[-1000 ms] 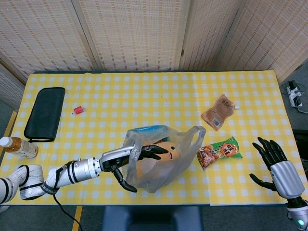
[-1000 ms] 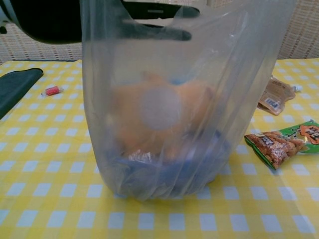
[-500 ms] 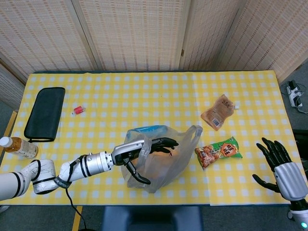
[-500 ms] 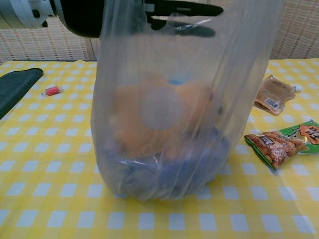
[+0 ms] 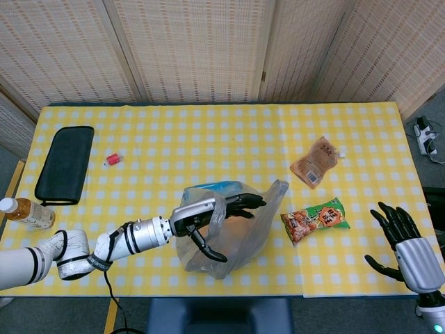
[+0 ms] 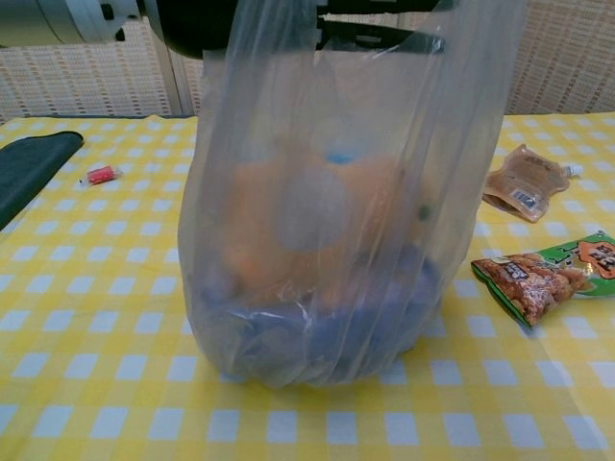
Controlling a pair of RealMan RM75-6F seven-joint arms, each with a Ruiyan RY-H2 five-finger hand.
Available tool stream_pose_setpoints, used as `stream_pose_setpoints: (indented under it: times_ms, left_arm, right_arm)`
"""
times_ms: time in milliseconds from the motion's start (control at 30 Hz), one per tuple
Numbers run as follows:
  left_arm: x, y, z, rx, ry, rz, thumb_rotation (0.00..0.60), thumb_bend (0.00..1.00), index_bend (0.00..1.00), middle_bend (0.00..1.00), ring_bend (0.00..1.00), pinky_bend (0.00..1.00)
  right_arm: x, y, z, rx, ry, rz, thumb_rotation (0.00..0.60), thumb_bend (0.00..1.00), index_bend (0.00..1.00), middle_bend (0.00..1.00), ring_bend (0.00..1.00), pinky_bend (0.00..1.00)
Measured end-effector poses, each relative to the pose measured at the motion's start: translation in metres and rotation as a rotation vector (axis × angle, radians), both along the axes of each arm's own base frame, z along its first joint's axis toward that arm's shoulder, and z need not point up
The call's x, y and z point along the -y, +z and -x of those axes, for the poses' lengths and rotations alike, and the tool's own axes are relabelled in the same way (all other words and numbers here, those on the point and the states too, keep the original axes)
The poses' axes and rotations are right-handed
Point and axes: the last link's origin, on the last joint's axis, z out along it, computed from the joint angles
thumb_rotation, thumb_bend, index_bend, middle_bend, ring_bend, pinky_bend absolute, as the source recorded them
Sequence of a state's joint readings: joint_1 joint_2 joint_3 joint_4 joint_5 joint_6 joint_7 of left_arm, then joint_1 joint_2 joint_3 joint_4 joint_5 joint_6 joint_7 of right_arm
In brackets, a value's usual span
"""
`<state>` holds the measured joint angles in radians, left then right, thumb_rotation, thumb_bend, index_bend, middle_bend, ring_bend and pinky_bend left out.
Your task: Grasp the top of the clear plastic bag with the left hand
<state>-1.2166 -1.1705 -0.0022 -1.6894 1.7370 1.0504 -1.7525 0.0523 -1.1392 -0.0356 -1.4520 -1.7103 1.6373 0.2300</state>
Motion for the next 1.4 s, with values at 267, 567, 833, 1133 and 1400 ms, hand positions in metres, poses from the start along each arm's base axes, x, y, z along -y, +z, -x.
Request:
stream_pose_setpoints:
  times_ms: [267,567,833,1133,1400]
  left_arm:
    - [-0.004,-0.009,-0.005,-0.005,0.011,-0.030,0.600,0.11,0.01,0.08,0.03,0.14]
    - [0.003,-0.020,-0.022,0.051,-0.006,0.003,0.600,0.11,0.00,0.04,0.01,0.12]
    - [0.001,-0.030,-0.030,0.081,0.019,0.055,0.600,0.11,0.00,0.04,0.01,0.11]
    - [-0.007,-0.038,-0.043,0.125,0.054,0.120,0.600,0.11,0.00,0.04,0.01,0.12]
    - [0.009,-0.033,-0.048,0.143,0.043,0.182,0.600,0.11,0.00,0.04,0.01,0.14]
  right_arm:
    - [-0.003,0.002,0.000,-0.005,-0.010,0.000,0.600,0.24,0.00,0.00,0.00,0.00]
    - [-0.007,0.006,0.001,-0.010,-0.035,-0.029,0.600,0.24,0.00,0.00,0.00,0.00]
    - [-0.010,0.003,-0.001,0.014,-0.020,-0.091,0.600,0.24,0.00,0.00,0.00,0.00]
    - [-0.008,0.008,0.001,0.044,-0.035,-0.130,0.600,0.24,0.00,0.00,0.00,0.00]
    - [-0.009,0.007,0.000,0.046,-0.023,-0.149,0.600,0.24,0.00,0.00,0.00,0.00]
